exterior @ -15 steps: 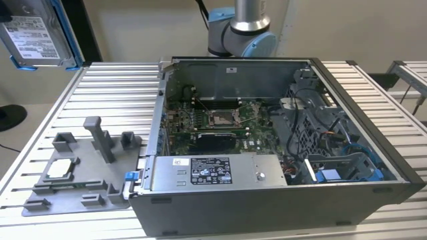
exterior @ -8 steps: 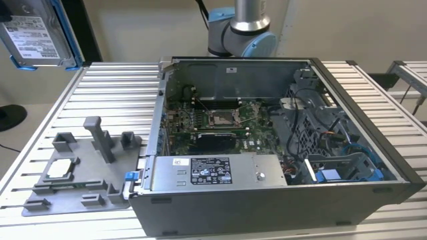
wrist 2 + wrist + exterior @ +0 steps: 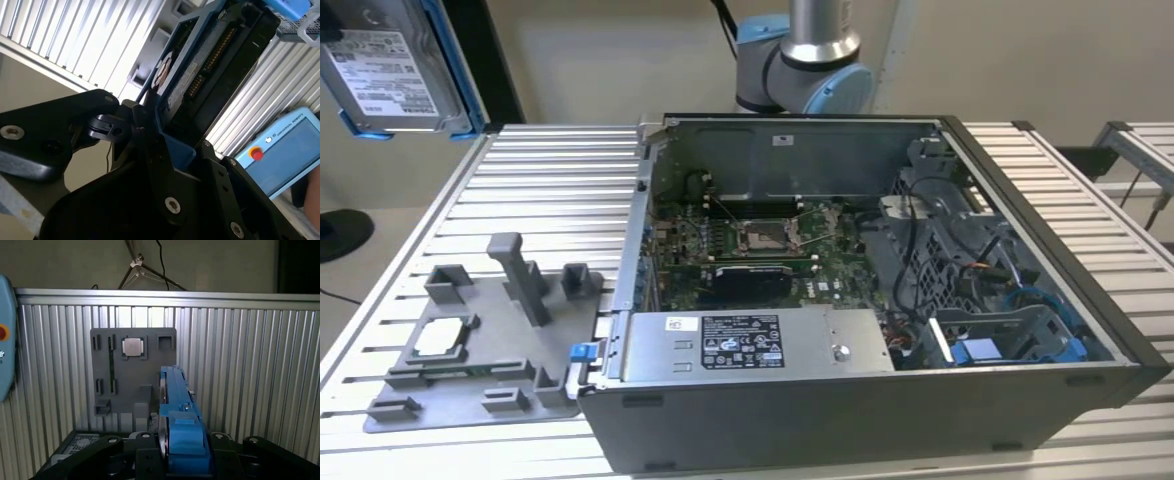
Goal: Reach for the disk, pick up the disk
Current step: 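Pick up the disk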
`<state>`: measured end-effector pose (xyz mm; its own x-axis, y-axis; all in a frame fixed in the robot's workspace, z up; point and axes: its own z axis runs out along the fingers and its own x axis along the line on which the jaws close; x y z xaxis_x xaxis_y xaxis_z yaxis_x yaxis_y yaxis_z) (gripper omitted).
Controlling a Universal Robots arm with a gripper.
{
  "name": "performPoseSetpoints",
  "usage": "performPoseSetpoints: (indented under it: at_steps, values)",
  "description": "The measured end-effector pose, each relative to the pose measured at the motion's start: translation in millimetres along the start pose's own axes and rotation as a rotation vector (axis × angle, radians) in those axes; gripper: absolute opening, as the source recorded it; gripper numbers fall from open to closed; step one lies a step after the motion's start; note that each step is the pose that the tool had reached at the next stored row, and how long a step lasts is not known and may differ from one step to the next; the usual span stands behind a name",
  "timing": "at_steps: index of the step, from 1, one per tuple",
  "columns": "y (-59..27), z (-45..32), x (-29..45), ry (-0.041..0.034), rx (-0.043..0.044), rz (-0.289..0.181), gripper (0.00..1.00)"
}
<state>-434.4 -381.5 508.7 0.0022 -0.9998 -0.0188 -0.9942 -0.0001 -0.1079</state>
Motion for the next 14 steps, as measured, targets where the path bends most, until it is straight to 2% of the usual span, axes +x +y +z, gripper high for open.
performPoseSetpoints:
  at_steps: [4,14]
  values:
    - [-0.8,-7.4,-0.2,0.0000,-0.0001,0.000,0.00]
    - [-2.4,-7.1,-0.1,-0.0001,-0.0002,0.000,0.00]
